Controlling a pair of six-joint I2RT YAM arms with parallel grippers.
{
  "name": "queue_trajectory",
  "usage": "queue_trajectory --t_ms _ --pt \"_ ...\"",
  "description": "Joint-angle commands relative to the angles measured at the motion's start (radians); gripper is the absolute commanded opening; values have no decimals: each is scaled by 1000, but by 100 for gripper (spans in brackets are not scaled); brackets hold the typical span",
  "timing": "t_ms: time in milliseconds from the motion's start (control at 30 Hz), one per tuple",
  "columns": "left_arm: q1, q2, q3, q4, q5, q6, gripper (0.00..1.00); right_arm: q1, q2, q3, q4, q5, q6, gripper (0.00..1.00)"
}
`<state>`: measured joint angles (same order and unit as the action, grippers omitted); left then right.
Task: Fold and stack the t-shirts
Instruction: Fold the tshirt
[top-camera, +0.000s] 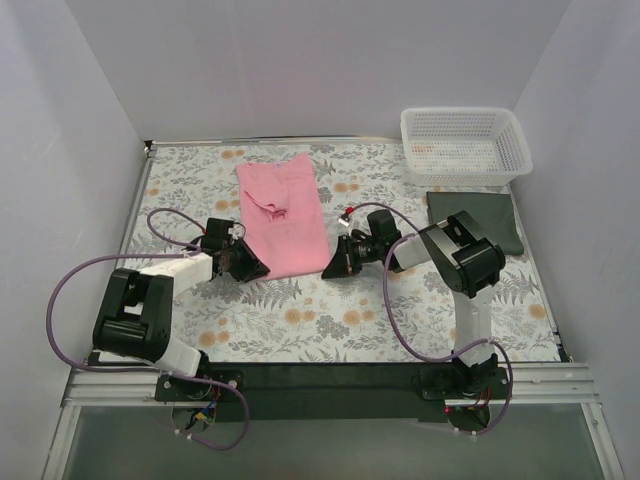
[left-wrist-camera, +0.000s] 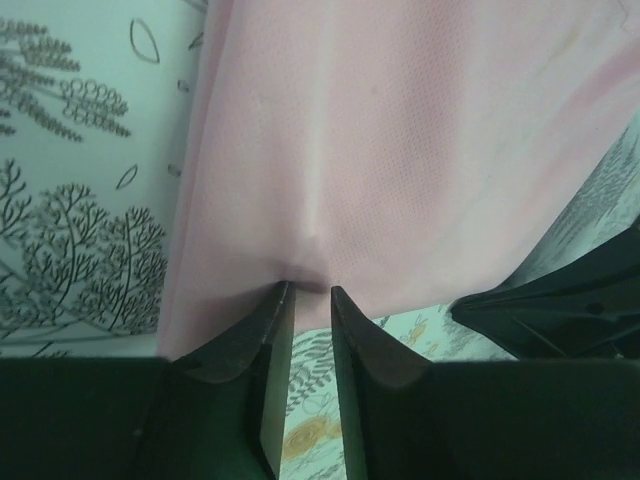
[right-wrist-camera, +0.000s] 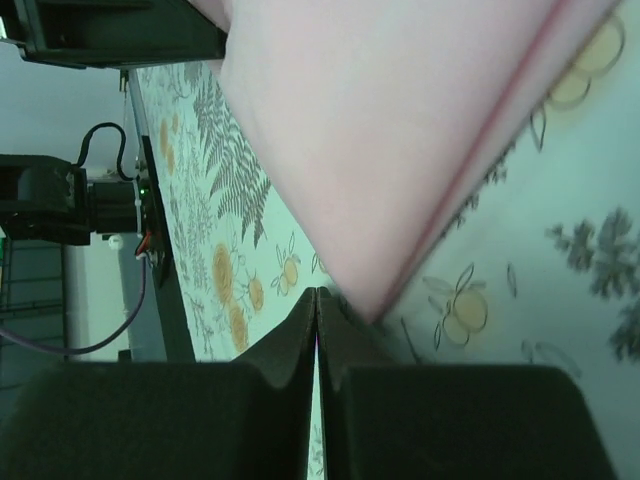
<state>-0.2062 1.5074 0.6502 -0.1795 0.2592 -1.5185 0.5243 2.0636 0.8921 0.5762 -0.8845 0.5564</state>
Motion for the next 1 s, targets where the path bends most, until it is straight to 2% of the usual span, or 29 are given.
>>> queue_trajectory --t_ms 0,100,233,267,367,433,667,867,967 --pt "-10 -71 -20 -178 -47 43 24 9 -54 -79 -128 81 -9 7" --pt "-10 -183 17 -222 -115 41 37 9 -157 -61 -202 116 -65 9" --pt "-10 -272 65 -281 -219 50 43 25 -256 42 -436 208 -168 14" --pt "-10 -292 71 -294 -239 66 44 31 -263 71 -487 263 -196 18" --pt "-10 -289 65 -301 -305 98 48 63 -260 172 -609 368 -263 23" --pt "-10 -267 62 -301 -331 112 48 81 -238 243 -656 439 -294 24" --pt "-12 -147 78 -273 -350 155 43 143 -139 436 -768 545 -364 23" --pt "-28 -70 89 -281 -328 175 33 161 -28 510 -869 581 -394 22" --pt "-44 -50 89 -299 -301 181 28 169 -22 483 -929 613 -408 21"
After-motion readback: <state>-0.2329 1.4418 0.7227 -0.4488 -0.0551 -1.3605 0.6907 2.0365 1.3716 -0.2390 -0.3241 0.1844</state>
